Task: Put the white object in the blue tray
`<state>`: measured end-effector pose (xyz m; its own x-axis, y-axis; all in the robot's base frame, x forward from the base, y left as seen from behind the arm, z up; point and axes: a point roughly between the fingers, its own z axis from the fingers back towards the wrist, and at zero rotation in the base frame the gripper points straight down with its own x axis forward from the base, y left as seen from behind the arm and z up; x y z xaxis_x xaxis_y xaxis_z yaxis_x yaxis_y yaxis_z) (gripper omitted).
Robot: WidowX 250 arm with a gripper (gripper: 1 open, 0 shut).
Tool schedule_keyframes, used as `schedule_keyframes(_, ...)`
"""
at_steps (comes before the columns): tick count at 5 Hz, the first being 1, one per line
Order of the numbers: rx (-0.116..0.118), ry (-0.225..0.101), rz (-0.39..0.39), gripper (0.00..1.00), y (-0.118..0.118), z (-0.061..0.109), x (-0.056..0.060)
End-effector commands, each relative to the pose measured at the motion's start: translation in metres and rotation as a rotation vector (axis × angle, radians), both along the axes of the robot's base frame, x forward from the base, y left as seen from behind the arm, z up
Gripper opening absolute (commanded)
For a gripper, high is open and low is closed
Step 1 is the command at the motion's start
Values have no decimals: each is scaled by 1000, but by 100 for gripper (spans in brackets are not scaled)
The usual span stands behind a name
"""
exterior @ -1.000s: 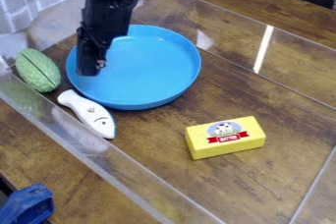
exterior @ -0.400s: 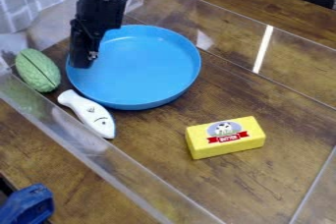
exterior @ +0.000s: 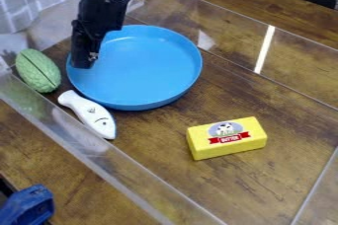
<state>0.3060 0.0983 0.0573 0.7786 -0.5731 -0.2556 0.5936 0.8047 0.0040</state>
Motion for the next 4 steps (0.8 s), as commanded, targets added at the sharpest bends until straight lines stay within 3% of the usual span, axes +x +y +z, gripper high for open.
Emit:
schedule_keyframes(1,16,-50,-13,0,4,9,11)
schedule_keyframes(4,34,-45,-59,0,7,0,14)
